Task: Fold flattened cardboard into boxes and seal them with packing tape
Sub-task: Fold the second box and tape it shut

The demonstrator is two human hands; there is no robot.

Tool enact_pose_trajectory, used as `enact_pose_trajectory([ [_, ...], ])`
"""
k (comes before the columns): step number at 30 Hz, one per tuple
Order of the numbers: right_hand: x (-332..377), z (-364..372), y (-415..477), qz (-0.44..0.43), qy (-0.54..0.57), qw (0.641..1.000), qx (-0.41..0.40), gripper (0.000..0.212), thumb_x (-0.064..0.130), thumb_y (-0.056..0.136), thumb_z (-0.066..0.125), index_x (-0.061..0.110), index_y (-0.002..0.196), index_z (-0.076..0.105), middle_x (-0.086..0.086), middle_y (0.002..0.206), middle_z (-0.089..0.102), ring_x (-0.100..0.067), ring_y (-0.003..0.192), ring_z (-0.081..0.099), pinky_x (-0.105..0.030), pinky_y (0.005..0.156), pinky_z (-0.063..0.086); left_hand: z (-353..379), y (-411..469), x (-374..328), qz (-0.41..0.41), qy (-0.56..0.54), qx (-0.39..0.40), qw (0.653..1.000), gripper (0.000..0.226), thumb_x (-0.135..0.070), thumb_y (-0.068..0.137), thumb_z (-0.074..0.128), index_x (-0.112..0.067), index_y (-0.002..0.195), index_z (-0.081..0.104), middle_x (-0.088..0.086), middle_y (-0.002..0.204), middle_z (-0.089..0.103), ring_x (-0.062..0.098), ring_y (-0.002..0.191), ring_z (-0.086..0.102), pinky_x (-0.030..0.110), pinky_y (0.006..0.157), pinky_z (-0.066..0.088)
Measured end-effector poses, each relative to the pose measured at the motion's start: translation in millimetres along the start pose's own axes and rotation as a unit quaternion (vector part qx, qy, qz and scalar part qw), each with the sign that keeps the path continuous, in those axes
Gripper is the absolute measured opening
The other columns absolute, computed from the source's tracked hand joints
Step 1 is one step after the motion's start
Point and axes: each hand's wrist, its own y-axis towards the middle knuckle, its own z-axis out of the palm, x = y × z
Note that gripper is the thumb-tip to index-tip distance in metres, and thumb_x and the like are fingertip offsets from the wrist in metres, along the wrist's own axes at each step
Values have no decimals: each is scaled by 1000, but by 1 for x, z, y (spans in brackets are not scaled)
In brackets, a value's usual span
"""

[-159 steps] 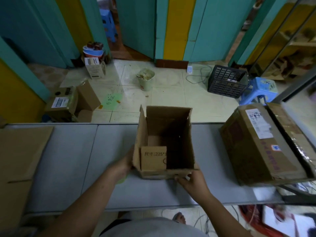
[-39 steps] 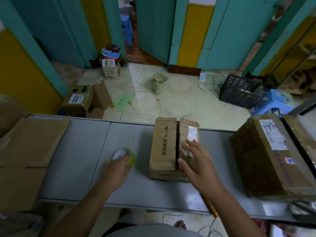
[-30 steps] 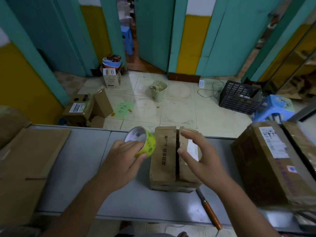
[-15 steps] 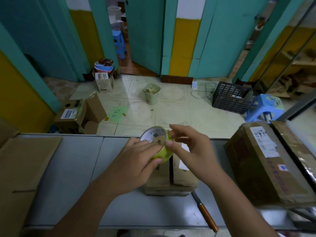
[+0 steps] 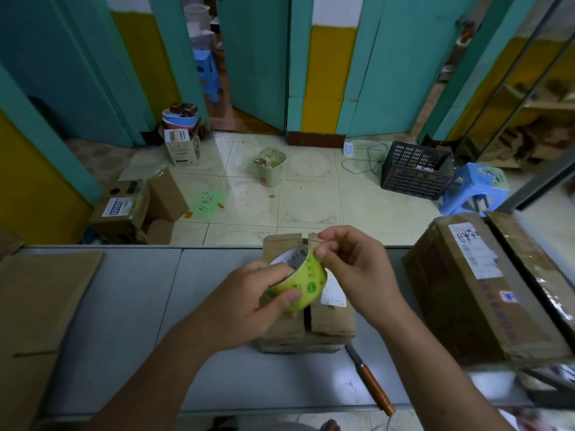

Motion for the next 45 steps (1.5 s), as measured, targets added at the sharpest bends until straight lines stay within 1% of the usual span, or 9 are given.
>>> enact_pose_trajectory([
  [5,-4,-3,1,21,6,1000,-6,16,-8,94,69,4,104,67,5,75,69,-8,76,68,-21,75,57,8,4,1,-57,-116,-10,992,12,-35,106,63,-30,98,70,-3,88,76,12,75,79,40,64,63],
  [9,1,-4,-3,25,13,999,-26,16,-8,94,69,5,103,67,-3,80,69,-13,78,69,-29,81,58,12,10,-5,-72,-117,-26,990,19,-49,103,60,-37,90,67,-6,84,76,9,69,78,25,58,59],
  [15,13,-10,-9,-14,19,999,-21,12,-3,93,72,6,98,68,-6,83,72,-17,78,69,-27,79,60,10,22,12,-194,-78,-18,978,27,-65,96,57,-42,92,70,-5,68,76,12,59,76,49,69,65],
  [21,4,-19,3,23,87,994,-70,24,-3,94,70,10,114,66,-1,84,73,-14,83,70,-30,79,61,6,19,9,-180,-209,-31,961,41,-62,91,69,-22,82,76,7,71,76,24,64,78,41,61,65],
  [25,-6,-31,20,51,105,992,-48,34,1,88,79,14,115,64,-7,87,73,-17,82,70,-27,74,58,3,8,5,-134,-316,-27,939,28,-32,97,72,-5,89,74,14,74,75,26,64,76,32,56,61],
  [28,-14,-29,35,81,110,990,-46,29,-1,90,77,14,112,64,-7,85,72,-14,76,68,-27,71,55,5,7,3,-108,-363,-36,925,21,-30,95,72,-9,95,75,13,78,75,26,67,77,33,61,63],
  [32,-15,-30,53,87,116,988,-47,27,-5,89,76,10,108,63,-8,82,71,-17,77,69,-33,74,57,16,12,2,-115,-327,-68,936,17,-38,93,71,-24,95,79,6,80,72,28,72,77,37,62,62],
  [39,-8,-33,70,-1,-3,1000,15,23,-6,88,77,9,101,66,-4,80,73,-19,78,68,-31,80,61,33,14,4,-163,-296,-126,933,34,-45,96,69,-12,90,75,16,73,71,25,63,73,33,55,59],
  [45,-37,-29,68,-15,-50,998,40,23,-8,88,76,3,103,64,-11,84,74,-22,80,71,-40,85,61,35,18,-9,-232,-290,-95,924,27,-36,103,69,-16,89,80,21,73,73,25,62,74,35,59,62],
])
